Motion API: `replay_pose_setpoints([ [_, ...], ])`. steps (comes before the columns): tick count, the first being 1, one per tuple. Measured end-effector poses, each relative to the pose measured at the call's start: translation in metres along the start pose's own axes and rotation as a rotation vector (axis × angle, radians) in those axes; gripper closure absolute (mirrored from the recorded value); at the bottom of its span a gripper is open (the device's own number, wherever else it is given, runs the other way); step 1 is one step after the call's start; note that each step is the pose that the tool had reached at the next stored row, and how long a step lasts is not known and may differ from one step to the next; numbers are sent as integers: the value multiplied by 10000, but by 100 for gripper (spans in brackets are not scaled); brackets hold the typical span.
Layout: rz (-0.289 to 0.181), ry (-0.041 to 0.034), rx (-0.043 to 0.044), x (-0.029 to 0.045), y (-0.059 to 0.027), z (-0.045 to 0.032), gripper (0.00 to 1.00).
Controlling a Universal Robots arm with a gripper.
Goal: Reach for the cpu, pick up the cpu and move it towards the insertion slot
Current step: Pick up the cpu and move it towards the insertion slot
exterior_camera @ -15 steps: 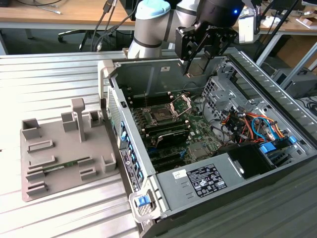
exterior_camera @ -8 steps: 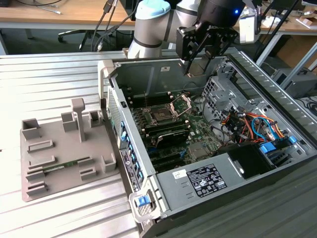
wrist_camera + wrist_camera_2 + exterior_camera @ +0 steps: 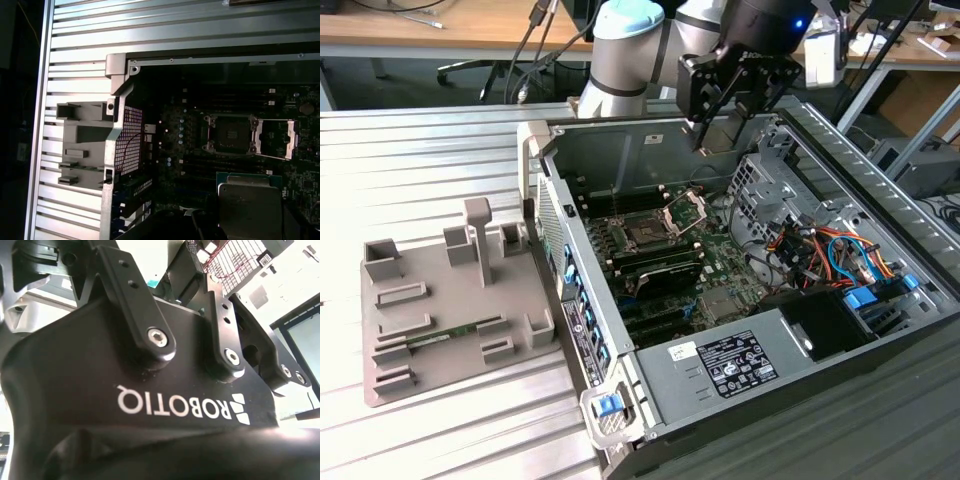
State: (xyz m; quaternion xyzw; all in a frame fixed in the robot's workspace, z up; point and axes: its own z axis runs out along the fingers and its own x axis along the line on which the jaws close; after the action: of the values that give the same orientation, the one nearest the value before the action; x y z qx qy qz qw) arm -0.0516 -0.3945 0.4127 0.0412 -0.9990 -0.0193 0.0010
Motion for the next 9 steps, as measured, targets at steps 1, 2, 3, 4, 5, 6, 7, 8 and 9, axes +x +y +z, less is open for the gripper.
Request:
replay_pose_setpoints([
  [1, 0, 0, 0, -3, 0, 0, 45],
  [2, 0, 0, 0, -6, 0, 0, 45],
  [3, 0, 0, 0, -8, -1, 0, 45],
  [4, 0, 0, 0, -11, -1, 0, 45],
  [5, 0, 0, 0, -13, -1, 0, 45],
  [6, 0, 0, 0, -14, -1, 0, 45],
  [7, 0, 0, 0, -18, -1, 1, 45],
  [8, 0, 0, 0, -21, -2, 1, 45],
  [9, 0, 0, 0, -22, -2, 1, 45],
])
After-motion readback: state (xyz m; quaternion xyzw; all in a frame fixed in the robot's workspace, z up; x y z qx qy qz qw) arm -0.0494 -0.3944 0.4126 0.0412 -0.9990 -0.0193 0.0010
